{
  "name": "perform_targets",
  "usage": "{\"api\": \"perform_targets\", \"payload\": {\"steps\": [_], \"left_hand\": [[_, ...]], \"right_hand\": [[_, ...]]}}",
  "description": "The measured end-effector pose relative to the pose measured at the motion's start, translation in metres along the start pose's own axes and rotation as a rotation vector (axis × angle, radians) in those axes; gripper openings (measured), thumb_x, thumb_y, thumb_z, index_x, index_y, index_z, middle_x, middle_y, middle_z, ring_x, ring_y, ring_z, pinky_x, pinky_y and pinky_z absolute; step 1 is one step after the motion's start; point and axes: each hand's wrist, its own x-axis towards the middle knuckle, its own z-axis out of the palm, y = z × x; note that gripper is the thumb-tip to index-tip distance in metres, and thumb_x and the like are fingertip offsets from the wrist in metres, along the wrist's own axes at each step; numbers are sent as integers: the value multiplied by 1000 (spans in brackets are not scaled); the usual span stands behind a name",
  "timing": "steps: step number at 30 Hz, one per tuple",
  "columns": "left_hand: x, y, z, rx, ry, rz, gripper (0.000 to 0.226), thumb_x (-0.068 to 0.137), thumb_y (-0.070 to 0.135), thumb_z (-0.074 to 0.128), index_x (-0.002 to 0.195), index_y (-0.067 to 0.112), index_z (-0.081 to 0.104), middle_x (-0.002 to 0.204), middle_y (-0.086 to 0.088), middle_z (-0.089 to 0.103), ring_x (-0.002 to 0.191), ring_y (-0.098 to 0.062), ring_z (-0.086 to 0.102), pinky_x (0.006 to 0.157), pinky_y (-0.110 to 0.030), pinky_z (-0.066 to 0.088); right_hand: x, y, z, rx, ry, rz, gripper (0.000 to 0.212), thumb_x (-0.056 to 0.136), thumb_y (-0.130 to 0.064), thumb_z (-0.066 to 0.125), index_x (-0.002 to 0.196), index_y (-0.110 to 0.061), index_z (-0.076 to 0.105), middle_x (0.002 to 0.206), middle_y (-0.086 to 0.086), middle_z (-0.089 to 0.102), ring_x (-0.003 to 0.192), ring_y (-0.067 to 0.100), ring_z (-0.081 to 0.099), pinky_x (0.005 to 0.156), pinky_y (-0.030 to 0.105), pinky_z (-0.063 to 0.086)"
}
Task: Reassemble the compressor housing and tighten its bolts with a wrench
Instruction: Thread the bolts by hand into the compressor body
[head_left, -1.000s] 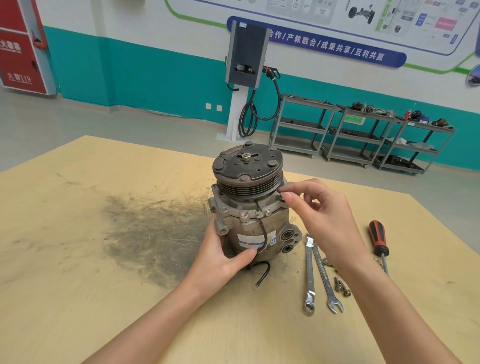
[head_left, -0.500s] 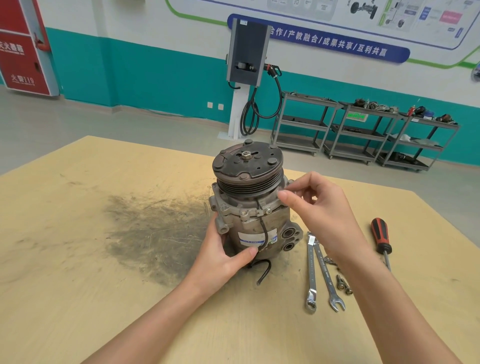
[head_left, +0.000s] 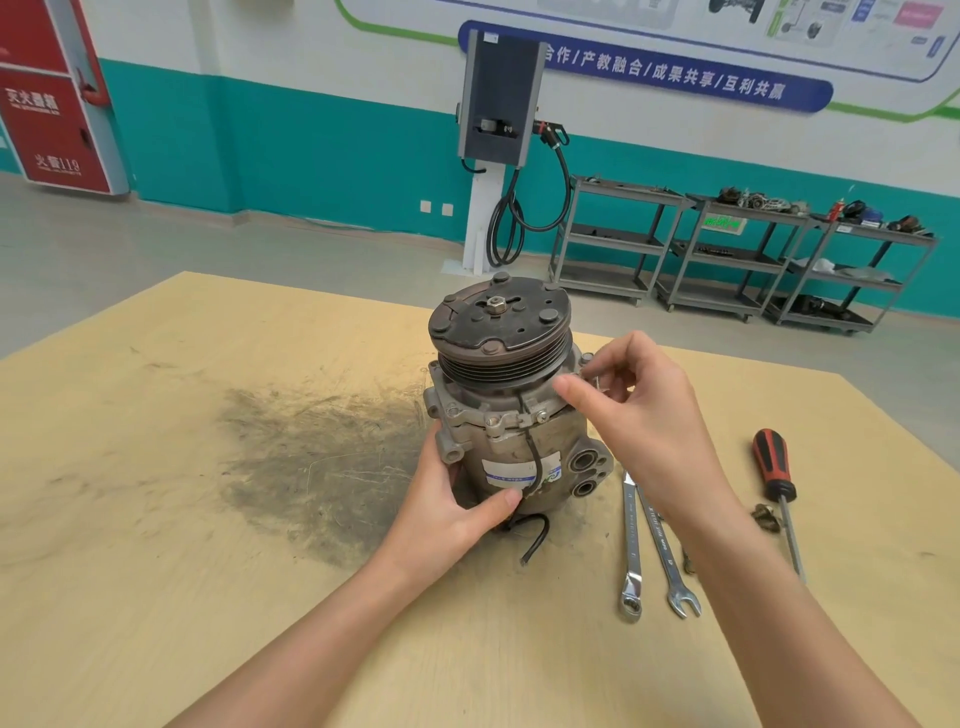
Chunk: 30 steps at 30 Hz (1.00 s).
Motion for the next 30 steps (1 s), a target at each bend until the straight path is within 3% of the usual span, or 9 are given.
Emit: {"api": "perform_targets", "payload": {"steps": [4,7,12,15,18,20,24,30], "left_hand": [[1,-2,-1,12,0,-5,76,82,1,74,145,13,31,141,5,53,130,-2,49,108,-17,38],[1,-2,-1,13,-2,-6,78,81,6,77,145,14,32,141,6,54,130,-2,49,108,-18,38],[0,0,0,15,-2,-6,81,76,17,75,144,15,32,141,6,54,132,-5,48,111,-23,38],[0,0,0,21,0,-6,81,76,17,75,144,14,32,142,6,53,132,-4,48,111,-21,36],[0,-1,0,23,1,-6,81,76,16,75,144,12,32,141,6,54,131,-3,49,108,-16,37],[0,-1,0,19,1,-5,81,76,15,75,144,12,32,140,6,54,131,-3,49,107,-16,38],[0,-1,0,10,-2,-5,80,76,16,75,144,15,33,140,7,55,131,-3,50,110,-21,38],[1,-3,0,22,3,-2,78,81,8,78,144,15,33,141,7,54,130,-1,49,109,-18,37]], "right_hand": [[3,0,-9,0,-87,10,6,84,-28,71,90,-28,69,68,-16,47,65,5,43,68,28,43],[3,2,-12,-1,-113,-1,4,86,-24,69,87,-29,70,62,-23,50,65,5,43,65,24,43],[-1,0,1,-14,17,-15,16,80,-23,76,78,-19,61,66,-13,46,61,2,40,59,17,34],[1,-1,-6,-31,-57,-3,5,83,-25,73,84,-25,68,69,-13,45,64,2,41,63,19,37],[2,0,-12,-1,-118,17,6,87,-23,69,87,-29,72,69,-15,45,66,5,43,65,23,42],[1,0,-8,15,-89,19,2,86,-22,71,85,-22,70,69,-14,47,64,4,43,62,19,40],[-2,1,4,-26,29,14,18,81,-24,76,80,-17,59,67,-13,46,61,2,41,58,15,34],[2,-2,-15,-4,-163,13,7,88,-23,67,90,-29,69,83,-2,55,74,5,48,67,15,43]]}}
